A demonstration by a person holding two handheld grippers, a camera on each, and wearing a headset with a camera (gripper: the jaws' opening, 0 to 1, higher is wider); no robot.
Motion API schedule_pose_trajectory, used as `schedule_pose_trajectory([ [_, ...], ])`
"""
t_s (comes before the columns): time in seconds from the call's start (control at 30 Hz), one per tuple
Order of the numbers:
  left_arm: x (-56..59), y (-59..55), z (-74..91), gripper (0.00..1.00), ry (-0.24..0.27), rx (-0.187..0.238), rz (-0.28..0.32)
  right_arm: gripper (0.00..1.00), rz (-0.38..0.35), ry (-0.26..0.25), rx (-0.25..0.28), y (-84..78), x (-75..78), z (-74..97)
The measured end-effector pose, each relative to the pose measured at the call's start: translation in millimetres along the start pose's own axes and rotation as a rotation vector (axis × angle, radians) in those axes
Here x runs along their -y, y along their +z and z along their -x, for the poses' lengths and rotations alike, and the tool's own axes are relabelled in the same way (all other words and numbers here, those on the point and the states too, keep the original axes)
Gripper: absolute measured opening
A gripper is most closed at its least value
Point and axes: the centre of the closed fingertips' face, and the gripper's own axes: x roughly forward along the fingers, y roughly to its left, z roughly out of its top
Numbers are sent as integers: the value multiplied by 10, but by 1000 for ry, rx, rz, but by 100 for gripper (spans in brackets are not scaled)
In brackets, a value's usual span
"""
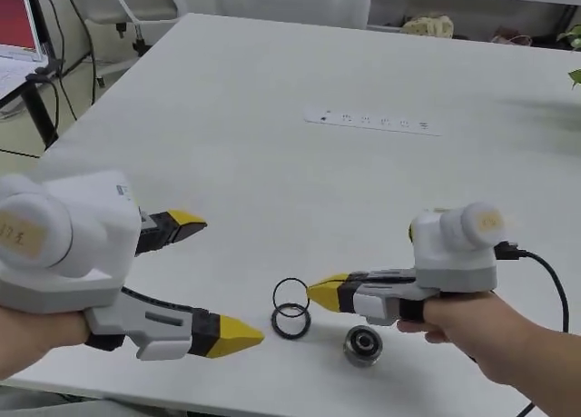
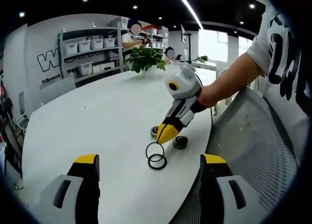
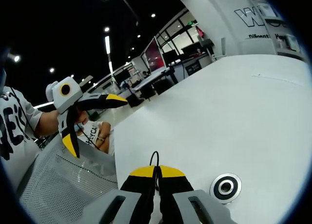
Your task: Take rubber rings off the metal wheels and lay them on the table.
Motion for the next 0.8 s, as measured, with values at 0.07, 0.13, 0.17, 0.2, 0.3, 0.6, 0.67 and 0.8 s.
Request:
schedule_pose_trajectory([
  [0.07,-4,-4,4,83,2,1,1,0,-2,1,-7,-18,4,-14],
  [0.13,-4,-12,10,83,3,1,4,0,-6,4,-16,-43,7,-33],
  [0.17,-4,-18,12,83,4,0,6,0,-8,5,-21,-57,9,-43],
  [0.2,-3,-22,14,83,4,0,6,0,-9,7,-25,-68,7,-51],
  [0.3,1,-41,23,83,5,-2,9,0,-14,10,-40,-108,18,-78],
  [0.6,17,-87,31,82,6,-11,14,0,-18,3,-70,-197,48,-118],
  [0.67,24,-98,30,82,5,-15,15,0,-23,5,-74,-207,44,-121],
  [0.8,33,-105,27,82,2,-18,18,0,-23,3,-84,-233,49,-120],
])
